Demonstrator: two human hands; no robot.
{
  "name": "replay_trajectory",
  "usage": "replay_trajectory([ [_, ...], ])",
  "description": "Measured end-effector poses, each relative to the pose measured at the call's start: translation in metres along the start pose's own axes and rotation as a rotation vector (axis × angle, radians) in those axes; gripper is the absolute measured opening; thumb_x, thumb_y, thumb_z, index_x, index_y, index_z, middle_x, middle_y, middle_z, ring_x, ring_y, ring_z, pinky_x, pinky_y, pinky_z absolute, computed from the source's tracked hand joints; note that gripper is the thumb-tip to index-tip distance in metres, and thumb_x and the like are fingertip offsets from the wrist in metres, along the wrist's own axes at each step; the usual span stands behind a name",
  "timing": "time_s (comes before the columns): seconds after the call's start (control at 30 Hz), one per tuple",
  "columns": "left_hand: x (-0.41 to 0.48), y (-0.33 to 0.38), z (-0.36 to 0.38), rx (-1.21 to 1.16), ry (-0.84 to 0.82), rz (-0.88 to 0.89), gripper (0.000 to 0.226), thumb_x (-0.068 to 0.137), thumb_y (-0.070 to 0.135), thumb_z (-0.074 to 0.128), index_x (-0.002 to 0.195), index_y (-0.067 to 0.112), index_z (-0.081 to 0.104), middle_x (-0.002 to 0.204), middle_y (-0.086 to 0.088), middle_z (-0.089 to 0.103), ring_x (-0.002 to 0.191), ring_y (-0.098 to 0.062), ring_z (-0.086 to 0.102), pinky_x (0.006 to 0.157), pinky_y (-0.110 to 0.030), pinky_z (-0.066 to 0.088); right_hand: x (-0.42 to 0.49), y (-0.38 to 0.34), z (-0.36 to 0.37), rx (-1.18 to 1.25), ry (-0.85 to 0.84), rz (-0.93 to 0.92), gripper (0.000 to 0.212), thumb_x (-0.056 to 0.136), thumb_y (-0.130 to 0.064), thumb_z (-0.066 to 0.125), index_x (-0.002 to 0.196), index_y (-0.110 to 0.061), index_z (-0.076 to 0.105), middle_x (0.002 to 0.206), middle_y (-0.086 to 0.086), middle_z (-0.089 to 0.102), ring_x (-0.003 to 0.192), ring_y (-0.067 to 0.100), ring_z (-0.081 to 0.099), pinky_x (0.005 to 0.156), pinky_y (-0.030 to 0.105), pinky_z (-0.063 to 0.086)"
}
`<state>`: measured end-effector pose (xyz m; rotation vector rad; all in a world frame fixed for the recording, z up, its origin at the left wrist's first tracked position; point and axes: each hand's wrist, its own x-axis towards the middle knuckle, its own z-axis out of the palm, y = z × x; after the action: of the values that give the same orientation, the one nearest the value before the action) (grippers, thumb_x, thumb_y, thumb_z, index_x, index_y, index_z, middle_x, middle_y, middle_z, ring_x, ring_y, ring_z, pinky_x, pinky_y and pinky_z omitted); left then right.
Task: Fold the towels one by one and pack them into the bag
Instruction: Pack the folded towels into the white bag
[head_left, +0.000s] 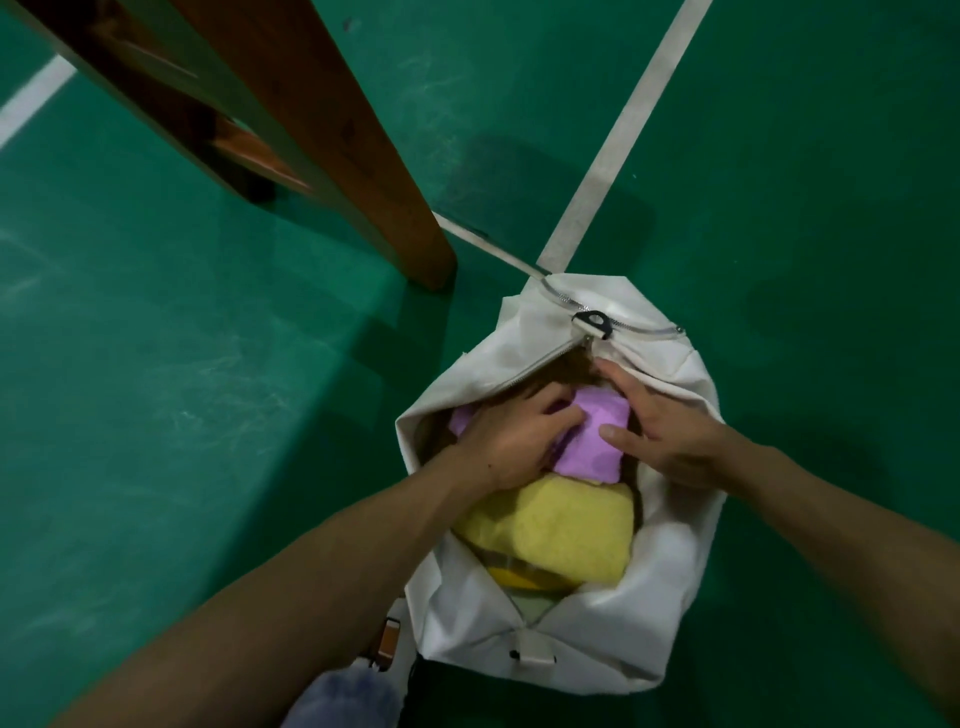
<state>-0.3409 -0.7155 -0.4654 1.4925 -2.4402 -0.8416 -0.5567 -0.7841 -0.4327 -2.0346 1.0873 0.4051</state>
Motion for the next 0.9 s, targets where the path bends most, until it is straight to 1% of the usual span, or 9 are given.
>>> replay_trajectory([
  [0.1, -0.001, 0.0, 0.002, -0.028, -0.022, -0.064, 0.04, 0.088, 0.021, 0.056, 0.127, 0.018, 0.051, 0.143, -0.006, 0.035, 0.102, -0.032, 0.057, 0.069, -0.041, 0.053, -0.018, -0.013, -0.011, -0.086, -0.012, 0.033, 0.067, 0.087, -0.078, 0.024, 0.131, -0.067, -0.024, 0.158, 0.001, 0.033, 0.141, 0.02, 0.038, 0.118, 0.037, 0.026],
  [0.2, -0.007, 0.006, -0.002, 0.044, 0.008, -0.031, 0.043, 0.084, 0.023, 0.055, 0.126, 0.017, 0.05, 0.14, -0.008, 0.039, 0.112, -0.032, 0.051, 0.073, -0.043, 0.054, -0.035, -0.023, -0.015, -0.138, -0.08, 0.067, 0.072, 0.092, -0.067, 0.031, 0.142, -0.056, -0.02, 0.153, 0.009, 0.041, 0.136, 0.025, 0.043, 0.112, 0.033, 0.03],
  [0.3, -0.027, 0.017, -0.002, 0.099, 0.053, 0.031, 0.043, 0.08, 0.033, 0.043, 0.12, 0.018, 0.046, 0.12, -0.009, 0.05, 0.103, -0.031, 0.048, 0.073, -0.043, 0.052, -0.051, -0.026, -0.009, -0.177, -0.165, 0.077, 0.079, 0.078, -0.084, 0.012, 0.143, -0.056, -0.022, 0.145, 0.013, 0.051, 0.13, 0.03, 0.049, 0.112, 0.043, 0.032],
  [0.4, -0.049, 0.032, -0.004, -0.056, 0.011, -0.077, 0.046, 0.085, 0.039, 0.031, 0.123, 0.017, 0.045, 0.114, -0.009, 0.05, 0.089, -0.031, 0.054, 0.064, -0.039, 0.049, -0.06, -0.028, -0.005, -0.11, -0.173, 0.076, 0.094, 0.059, -0.097, -0.006, 0.142, -0.056, -0.023, 0.117, 0.011, 0.067, 0.114, 0.028, 0.057, 0.105, 0.04, 0.037],
  [0.6, -0.068, 0.023, -0.015, 0.011, -0.154, -0.313, 0.047, 0.095, 0.044, 0.034, 0.137, 0.024, 0.037, 0.134, -0.008, 0.048, 0.117, -0.034, 0.046, 0.097, -0.046, 0.041, -0.077, -0.044, -0.01, 0.174, 0.019, 0.13, 0.079, 0.084, -0.081, 0.019, 0.15, -0.048, -0.005, 0.153, 0.011, 0.039, 0.122, 0.03, 0.056, 0.109, 0.036, 0.034],
  [0.67, -0.07, 0.017, -0.024, -0.053, -0.21, -0.295, 0.049, 0.097, 0.042, 0.042, 0.142, 0.024, 0.032, 0.139, -0.01, 0.047, 0.122, -0.033, 0.046, 0.101, -0.044, 0.039, -0.087, -0.057, -0.015, 0.199, 0.068, 0.091, 0.088, 0.077, -0.087, 0.016, 0.152, -0.044, 0.001, 0.139, 0.016, 0.054, 0.11, 0.031, 0.061, 0.104, 0.037, 0.038],
  [0.73, -0.071, 0.019, -0.034, -0.141, -0.232, -0.259, 0.055, 0.096, 0.043, 0.043, 0.146, 0.024, 0.028, 0.139, -0.015, 0.048, 0.12, -0.034, 0.049, 0.099, -0.041, 0.043, -0.099, -0.068, -0.017, 0.233, 0.134, 0.04, 0.093, 0.072, -0.09, 0.015, 0.152, -0.042, 0.008, 0.102, 0.004, 0.067, 0.092, 0.02, 0.058, 0.093, 0.035, 0.04],
  [0.8, -0.068, 0.019, -0.041, -0.082, -0.164, -0.279, 0.062, 0.09, 0.049, 0.036, 0.146, 0.025, 0.028, 0.136, -0.014, 0.046, 0.119, -0.032, 0.048, 0.098, -0.041, 0.043, -0.105, -0.073, -0.018, 0.216, 0.186, 0.003, 0.086, 0.078, -0.087, 0.015, 0.151, -0.043, 0.011, 0.077, -0.022, 0.048, 0.083, 0.013, 0.054, 0.086, 0.033, 0.042],
  [0.9, -0.057, 0.02, -0.047, -0.067, -0.105, -0.278, 0.065, 0.086, 0.05, 0.035, 0.146, 0.023, 0.031, 0.134, -0.014, 0.045, 0.119, -0.031, 0.045, 0.098, -0.038, 0.041, -0.103, -0.075, -0.015, 0.109, 0.19, 0.012, 0.059, 0.097, -0.059, 0.027, 0.151, -0.043, 0.01, 0.07, -0.018, 0.049, 0.073, 0.018, 0.059, 0.077, 0.033, 0.044],
])
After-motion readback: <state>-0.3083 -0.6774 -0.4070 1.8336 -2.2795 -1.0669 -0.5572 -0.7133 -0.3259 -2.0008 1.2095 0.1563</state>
